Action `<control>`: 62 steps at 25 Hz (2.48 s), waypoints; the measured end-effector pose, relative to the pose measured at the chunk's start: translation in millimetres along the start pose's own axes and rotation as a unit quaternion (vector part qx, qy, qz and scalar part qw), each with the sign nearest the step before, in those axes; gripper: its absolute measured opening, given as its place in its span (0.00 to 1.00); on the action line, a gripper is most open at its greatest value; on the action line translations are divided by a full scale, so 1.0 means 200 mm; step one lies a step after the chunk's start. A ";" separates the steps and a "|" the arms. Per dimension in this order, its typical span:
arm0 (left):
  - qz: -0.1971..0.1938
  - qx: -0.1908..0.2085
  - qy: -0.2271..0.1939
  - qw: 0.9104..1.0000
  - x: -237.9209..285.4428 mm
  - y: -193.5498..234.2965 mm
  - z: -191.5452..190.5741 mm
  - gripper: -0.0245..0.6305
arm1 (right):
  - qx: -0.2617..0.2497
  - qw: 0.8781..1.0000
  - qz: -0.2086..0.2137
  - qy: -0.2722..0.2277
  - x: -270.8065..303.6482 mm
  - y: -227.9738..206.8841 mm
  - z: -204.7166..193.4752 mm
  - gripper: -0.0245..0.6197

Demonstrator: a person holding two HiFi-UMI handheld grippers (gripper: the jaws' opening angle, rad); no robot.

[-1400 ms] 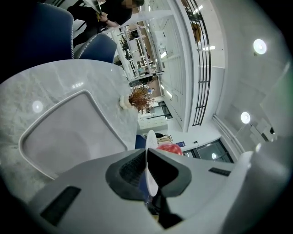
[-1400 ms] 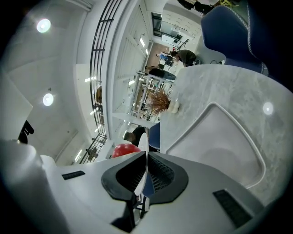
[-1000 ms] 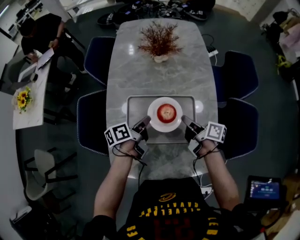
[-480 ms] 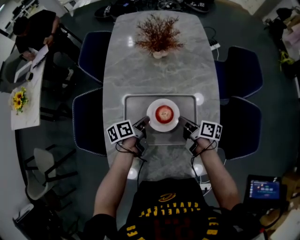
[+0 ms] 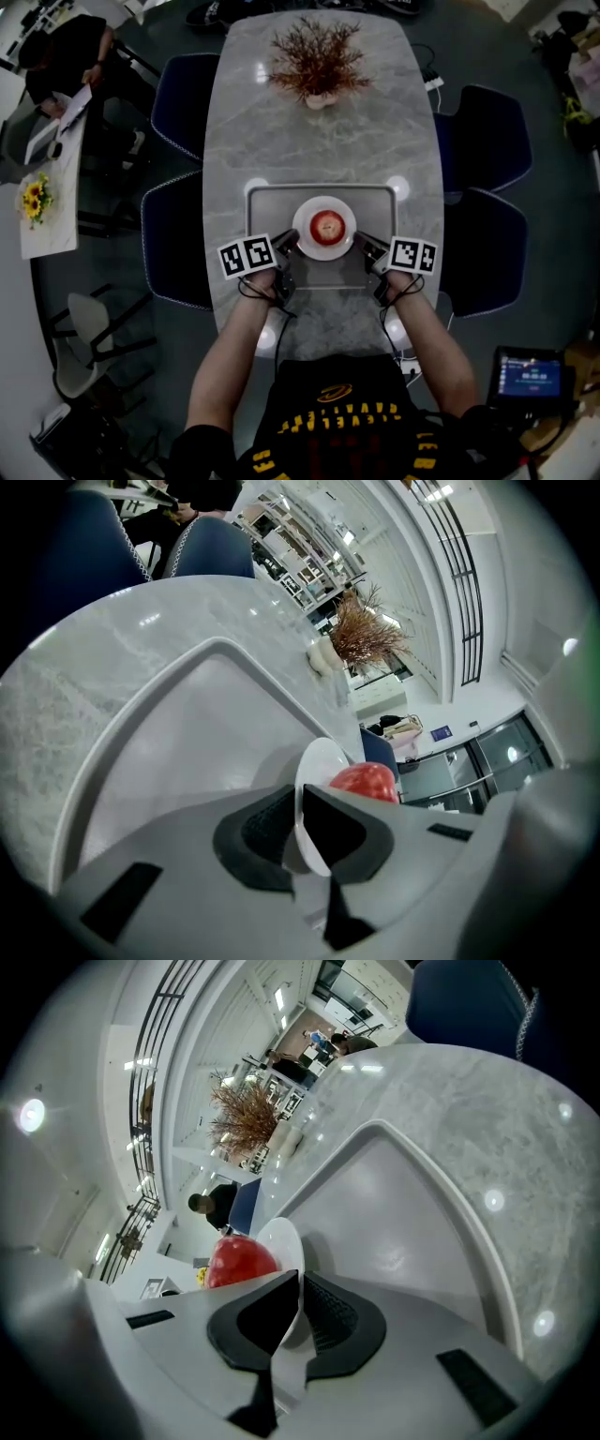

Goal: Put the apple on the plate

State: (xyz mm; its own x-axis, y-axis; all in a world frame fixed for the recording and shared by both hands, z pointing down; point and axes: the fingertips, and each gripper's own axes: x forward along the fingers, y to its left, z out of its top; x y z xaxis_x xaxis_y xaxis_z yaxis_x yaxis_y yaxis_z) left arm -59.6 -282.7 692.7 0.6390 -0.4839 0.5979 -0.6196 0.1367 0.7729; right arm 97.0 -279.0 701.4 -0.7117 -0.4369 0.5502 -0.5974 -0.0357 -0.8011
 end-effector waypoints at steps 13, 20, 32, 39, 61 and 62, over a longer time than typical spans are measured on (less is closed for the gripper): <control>0.051 0.029 0.036 0.998 0.04 0.08 -0.07 0.07 | -0.005 0.999 -0.033 0.013 0.03 -0.07 -0.04 0.08; 0.069 0.058 0.042 0.995 0.06 0.10 -0.06 0.08 | -0.018 0.999 -0.042 0.018 0.05 -0.07 -0.03 0.08; 0.135 0.212 0.027 0.968 0.03 0.13 -0.02 0.14 | -0.160 0.978 -0.130 -0.016 -0.09 -0.11 0.08 0.08; 0.128 0.289 -0.048 0.948 -0.20 -0.01 -0.02 0.14 | -0.213 0.967 -0.121 -0.068 -0.26 0.08 0.02 0.08; -0.036 0.421 -0.276 0.863 -1.03 -0.94 -0.18 0.14 | -0.337 0.908 -0.008 -0.249 -0.82 0.96 -0.10 0.08; -0.039 0.425 -0.281 0.860 -1.06 -0.96 -0.19 0.14 | -0.338 0.907 -0.002 -0.250 -0.84 0.99 -0.12 0.08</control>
State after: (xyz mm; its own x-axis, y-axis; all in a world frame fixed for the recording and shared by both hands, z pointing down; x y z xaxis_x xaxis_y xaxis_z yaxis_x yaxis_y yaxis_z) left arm -57.8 -173.9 425.3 0.5212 -0.8364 0.1699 -0.8463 -0.4807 0.2297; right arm 88.7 -190.5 456.0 -0.5528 -0.7975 0.2418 -0.8106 0.4473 -0.3780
